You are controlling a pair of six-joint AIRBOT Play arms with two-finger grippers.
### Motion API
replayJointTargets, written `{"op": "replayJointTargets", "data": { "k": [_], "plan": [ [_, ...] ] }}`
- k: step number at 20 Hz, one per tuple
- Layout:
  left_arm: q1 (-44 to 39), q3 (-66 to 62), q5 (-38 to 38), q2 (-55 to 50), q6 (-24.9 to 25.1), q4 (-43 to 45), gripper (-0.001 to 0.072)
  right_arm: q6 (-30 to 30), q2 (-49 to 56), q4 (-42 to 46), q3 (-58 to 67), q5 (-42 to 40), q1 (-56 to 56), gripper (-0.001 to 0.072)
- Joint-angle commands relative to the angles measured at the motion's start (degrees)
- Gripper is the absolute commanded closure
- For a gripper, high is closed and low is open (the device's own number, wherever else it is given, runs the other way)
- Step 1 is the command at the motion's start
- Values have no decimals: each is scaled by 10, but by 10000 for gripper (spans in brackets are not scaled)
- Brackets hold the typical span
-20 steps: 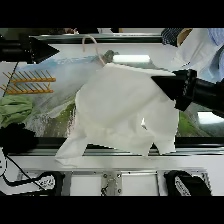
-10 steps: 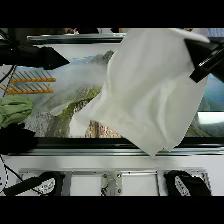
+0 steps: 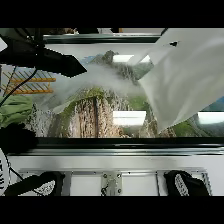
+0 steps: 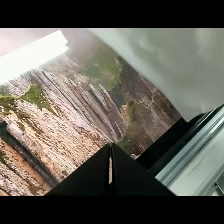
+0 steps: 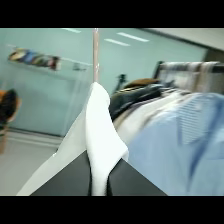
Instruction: Fold the clothes and pants, and hang the long-sleeved shirts on hangers.
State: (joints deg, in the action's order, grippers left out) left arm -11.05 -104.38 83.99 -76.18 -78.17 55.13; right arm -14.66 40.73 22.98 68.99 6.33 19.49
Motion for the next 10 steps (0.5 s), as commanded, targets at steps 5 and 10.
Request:
{"op": "replayJointTargets", "data": {
  "k": [5,10],
  "plan": [
    [-19,0,3,-23,-25,7,689,94,-6,4,0,-241,132,684],
    [-19,0,6,-23,-31,7,688,101,-2,4,4,-291,208,683]
  ]
}}
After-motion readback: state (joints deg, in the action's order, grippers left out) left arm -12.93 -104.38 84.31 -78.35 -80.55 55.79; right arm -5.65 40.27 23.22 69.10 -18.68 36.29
